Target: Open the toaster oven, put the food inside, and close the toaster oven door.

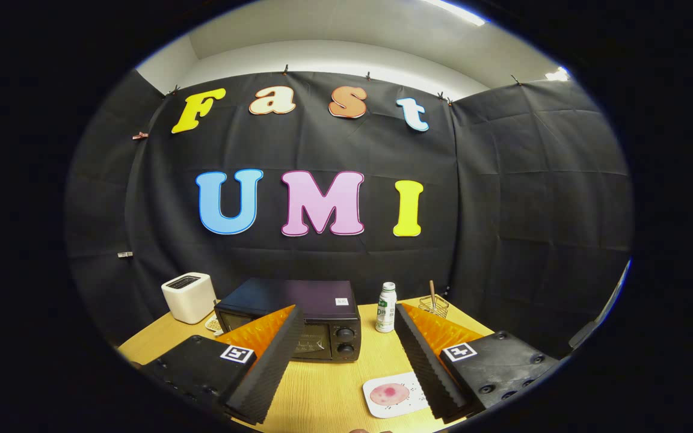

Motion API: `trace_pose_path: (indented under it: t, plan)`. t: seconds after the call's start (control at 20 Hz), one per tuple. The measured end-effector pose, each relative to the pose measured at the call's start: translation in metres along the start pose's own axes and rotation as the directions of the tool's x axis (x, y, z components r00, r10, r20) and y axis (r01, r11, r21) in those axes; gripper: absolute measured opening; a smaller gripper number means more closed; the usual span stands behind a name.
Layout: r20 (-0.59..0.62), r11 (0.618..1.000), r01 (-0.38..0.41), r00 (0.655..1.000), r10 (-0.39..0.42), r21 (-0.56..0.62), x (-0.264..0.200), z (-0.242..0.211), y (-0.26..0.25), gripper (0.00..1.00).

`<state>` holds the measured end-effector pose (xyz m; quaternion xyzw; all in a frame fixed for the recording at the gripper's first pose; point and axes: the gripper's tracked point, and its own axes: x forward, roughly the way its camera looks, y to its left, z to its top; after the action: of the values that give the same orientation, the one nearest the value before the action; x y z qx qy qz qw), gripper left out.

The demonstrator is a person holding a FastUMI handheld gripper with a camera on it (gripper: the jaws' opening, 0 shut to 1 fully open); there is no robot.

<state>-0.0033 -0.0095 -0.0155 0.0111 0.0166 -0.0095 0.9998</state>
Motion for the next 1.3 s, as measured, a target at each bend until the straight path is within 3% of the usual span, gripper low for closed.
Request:
trace_pose_path:
  t: [0.65, 1.3]
  plan:
    - [-0.02, 1.0, -0.016, 1.0, 0.016, -0.006, 0.007, -0.004, 0.008, 0.98]
    - [-0.132, 0.999, -0.048, 0.99, 0.05, 0.019, 0.06, -0.041, 0.072, 0.98]
